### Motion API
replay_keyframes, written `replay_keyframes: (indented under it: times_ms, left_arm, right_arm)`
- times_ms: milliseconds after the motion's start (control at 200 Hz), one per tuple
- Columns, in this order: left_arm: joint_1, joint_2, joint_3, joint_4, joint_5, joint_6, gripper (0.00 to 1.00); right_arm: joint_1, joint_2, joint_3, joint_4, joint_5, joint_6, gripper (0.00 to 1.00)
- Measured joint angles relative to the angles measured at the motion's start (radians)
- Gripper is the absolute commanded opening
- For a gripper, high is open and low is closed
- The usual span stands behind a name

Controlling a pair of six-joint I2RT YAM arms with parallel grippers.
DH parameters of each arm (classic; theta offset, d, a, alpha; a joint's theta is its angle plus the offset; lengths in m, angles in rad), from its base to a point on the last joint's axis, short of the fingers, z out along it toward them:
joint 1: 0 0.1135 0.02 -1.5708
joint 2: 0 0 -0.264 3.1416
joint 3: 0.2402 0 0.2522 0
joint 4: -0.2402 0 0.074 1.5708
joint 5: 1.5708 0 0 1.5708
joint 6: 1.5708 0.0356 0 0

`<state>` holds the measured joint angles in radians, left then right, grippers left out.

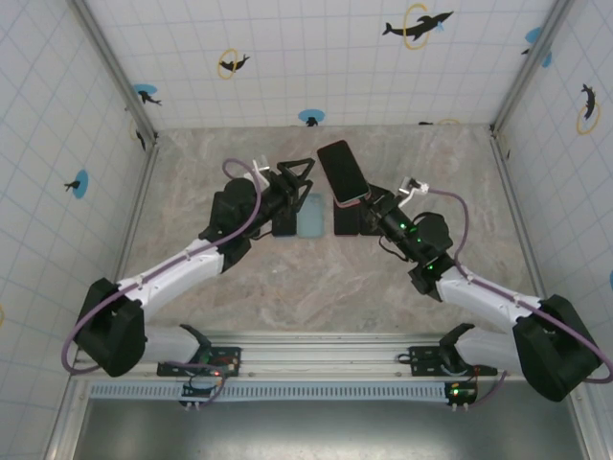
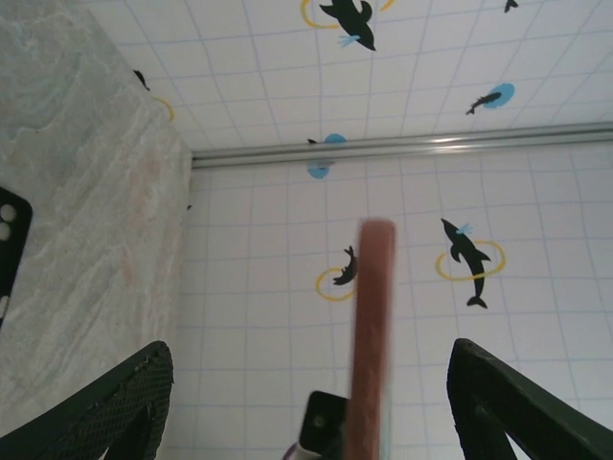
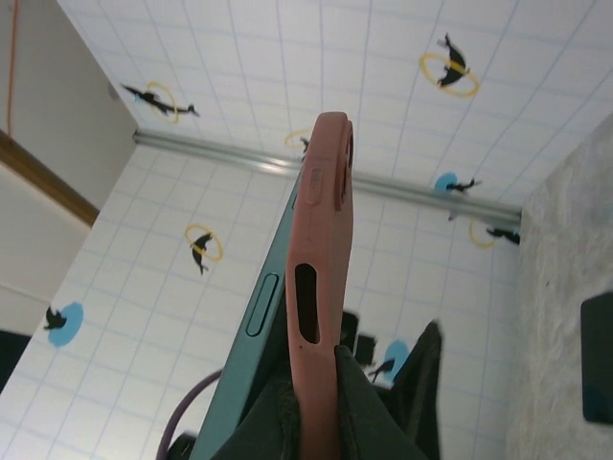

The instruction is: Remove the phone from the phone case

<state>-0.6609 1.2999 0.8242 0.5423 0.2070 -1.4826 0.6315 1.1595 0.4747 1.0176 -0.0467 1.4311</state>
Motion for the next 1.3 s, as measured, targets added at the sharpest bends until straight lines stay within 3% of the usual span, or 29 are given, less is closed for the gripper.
replay_keyframes:
  times_ms: [240, 395, 540, 891, 1301]
  left_arm:
    - [-0.156, -0.077, -0.013, -0.026, -0.107, -0.035, 0.77]
    - [-0.279, -0.064, -0.013, -0.027, -0.189, -0.07, 0.76]
    - [-0.341, -0.025, -0.013, 0.002, -0.243, -0.105, 0.73]
    - [-0.372, 0.08, 0.024, 0.119, -0.312, -0.145, 0.65]
    - [-0.373, 0.16, 0.102, 0.201, -0.313, -0.168, 0.57]
  right_arm:
    - [0.046, -0.003, -0.003, -0.009, 0.217, -0.096, 0.0]
    - [0.079, -0.003, -0.023, 0.005, 0.343, -0.145, 0.0]
    - [0.089, 0.0, -0.041, 0.01, 0.412, -0.177, 0.0]
    - [0.105, 0.0, -0.042, 0.047, 0.461, -0.241, 0.0]
    - [0.117, -0.005, -0.056, 0.062, 0.472, -0.261, 0.0]
